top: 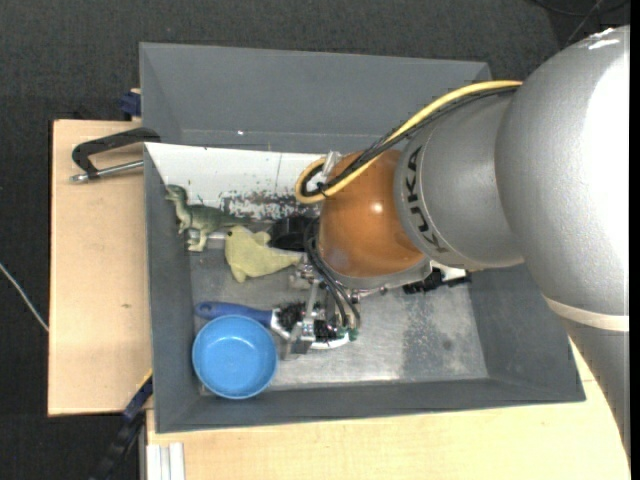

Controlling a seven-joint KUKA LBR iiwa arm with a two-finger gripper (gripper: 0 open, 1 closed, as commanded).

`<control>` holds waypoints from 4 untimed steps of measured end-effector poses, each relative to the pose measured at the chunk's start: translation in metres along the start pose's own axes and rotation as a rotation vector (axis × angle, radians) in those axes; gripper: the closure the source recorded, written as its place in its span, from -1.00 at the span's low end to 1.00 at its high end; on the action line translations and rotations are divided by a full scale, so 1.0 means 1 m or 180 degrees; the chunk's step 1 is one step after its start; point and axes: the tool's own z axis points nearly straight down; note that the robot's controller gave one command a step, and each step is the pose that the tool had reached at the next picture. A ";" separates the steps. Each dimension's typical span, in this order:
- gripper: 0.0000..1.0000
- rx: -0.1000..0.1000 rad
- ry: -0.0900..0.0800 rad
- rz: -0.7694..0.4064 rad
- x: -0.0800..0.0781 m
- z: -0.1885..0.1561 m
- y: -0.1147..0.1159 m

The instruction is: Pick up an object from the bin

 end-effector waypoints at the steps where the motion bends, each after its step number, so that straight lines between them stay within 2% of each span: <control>1: -1.00 0.0002 0.0003 0.0321 0.006 -0.019 0.003; 2: -1.00 0.0007 0.0016 0.0342 0.009 -0.018 0.000; 3: -1.00 0.0004 0.0018 0.0573 0.007 0.010 -0.004; 4: -1.00 0.0004 0.0010 0.0571 0.006 0.008 -0.003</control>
Offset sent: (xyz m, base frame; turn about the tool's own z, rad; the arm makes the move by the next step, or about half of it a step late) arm -0.0072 0.0023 0.0177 0.1022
